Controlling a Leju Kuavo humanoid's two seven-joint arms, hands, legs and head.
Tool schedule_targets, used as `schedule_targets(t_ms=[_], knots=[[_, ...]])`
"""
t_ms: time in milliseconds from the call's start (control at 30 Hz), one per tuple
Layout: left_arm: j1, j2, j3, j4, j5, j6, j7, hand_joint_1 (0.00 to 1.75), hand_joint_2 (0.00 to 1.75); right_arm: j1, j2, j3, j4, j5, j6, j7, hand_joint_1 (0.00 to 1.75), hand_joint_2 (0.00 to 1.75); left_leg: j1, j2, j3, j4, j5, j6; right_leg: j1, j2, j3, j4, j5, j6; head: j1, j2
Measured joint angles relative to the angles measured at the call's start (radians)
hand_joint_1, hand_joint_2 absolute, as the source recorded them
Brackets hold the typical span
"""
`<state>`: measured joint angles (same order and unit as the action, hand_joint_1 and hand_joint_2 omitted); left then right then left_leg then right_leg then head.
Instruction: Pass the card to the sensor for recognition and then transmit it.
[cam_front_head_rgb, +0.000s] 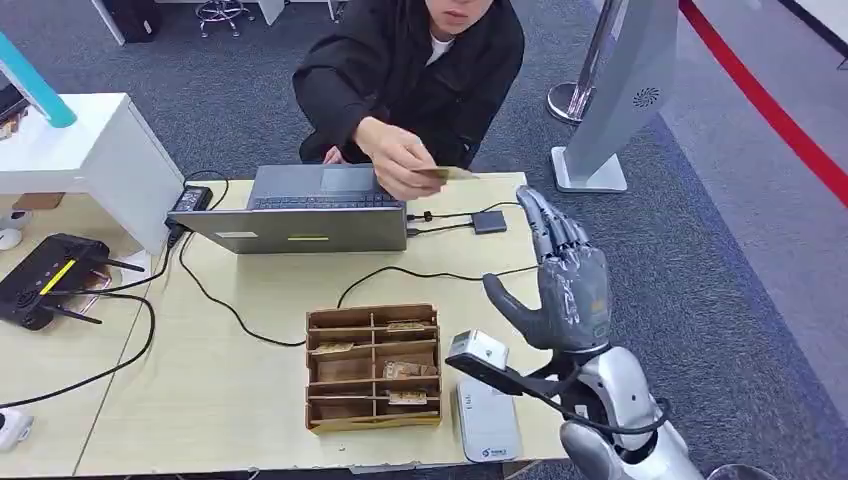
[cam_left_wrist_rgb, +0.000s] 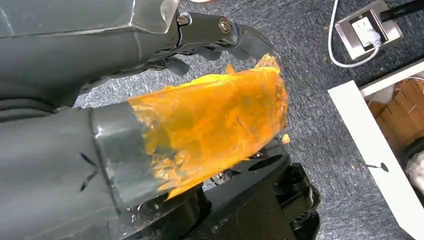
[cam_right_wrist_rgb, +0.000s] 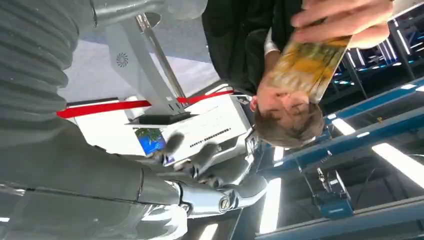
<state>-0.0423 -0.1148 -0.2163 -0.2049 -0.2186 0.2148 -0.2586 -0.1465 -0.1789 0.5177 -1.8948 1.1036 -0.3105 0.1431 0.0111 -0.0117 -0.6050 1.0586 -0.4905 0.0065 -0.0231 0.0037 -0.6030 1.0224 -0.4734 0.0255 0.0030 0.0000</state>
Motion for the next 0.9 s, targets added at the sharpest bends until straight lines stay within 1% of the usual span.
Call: schedule_targets(t_ms=[33, 267, 300, 567, 733, 900], knots=[[0.000, 0.000, 0.000, 0.000, 0.000, 0.000, 0.000, 0.00, 0.00, 0.000, 0.000, 0.001, 0.000, 0.000, 0.000, 0.000, 0.00, 1.75, 0.000, 0.000, 0.000, 0.000, 0.000, 0.000, 0.000, 0.000, 0.000, 0.000, 0.000, 0.000, 0.000, 0.000], [0.000, 0.000, 0.000, 0.000, -0.003, 0.000, 0.000, 0.00, 0.00, -0.003, 0.001, 0.006, 0.000, 0.000, 0.000, 0.000, 0.00, 1.75, 0.000, 0.000, 0.000, 0.000, 0.000, 0.000, 0.000, 0.000, 0.000, 0.000, 0.000, 0.000, 0.000, 0.000], [0.000, 0.000, 0.000, 0.000, -0.003, 0.000, 0.000, 0.00, 0.00, -0.003, 0.001, 0.006, 0.000, 0.002, 0.000, 0.000, 0.00, 0.00, 0.000, 0.000, 0.000, 0.000, 0.000, 0.000, 0.000, 0.000, 0.000, 0.000, 0.000, 0.000, 0.000, 0.000], [0.000, 0.000, 0.000, 0.000, -0.006, 0.000, 0.003, 0.00, 0.00, -0.004, 0.001, 0.015, 0.000, 0.001, -0.009, 0.000, 0.00, 0.00, 0.000, 0.000, 0.000, 0.000, 0.000, 0.000, 0.000, 0.000, 0.000, 0.000, 0.000, 0.000, 0.000, 0.000], [0.000, 0.000, 0.000, 0.000, -0.005, 0.003, 0.003, 0.00, 0.00, 0.015, 0.001, 0.020, -0.010, -0.013, -0.047, -0.036, 0.00, 0.00, 0.000, 0.000, 0.000, 0.000, 0.000, 0.000, 0.000, 0.000, 0.000, 0.000, 0.000, 0.000, 0.000, 0.000], [0.000, -0.003, 0.000, 0.000, -0.003, 0.007, 0.002, 0.00, 0.00, 0.046, 0.001, 0.039, -0.023, -0.014, -0.069, -0.067, 0.00, 0.00, 0.000, 0.000, 0.000, 0.000, 0.000, 0.000, 0.000, 0.000, 0.000, 0.000, 0.000, 0.000, 0.000, 0.000]])
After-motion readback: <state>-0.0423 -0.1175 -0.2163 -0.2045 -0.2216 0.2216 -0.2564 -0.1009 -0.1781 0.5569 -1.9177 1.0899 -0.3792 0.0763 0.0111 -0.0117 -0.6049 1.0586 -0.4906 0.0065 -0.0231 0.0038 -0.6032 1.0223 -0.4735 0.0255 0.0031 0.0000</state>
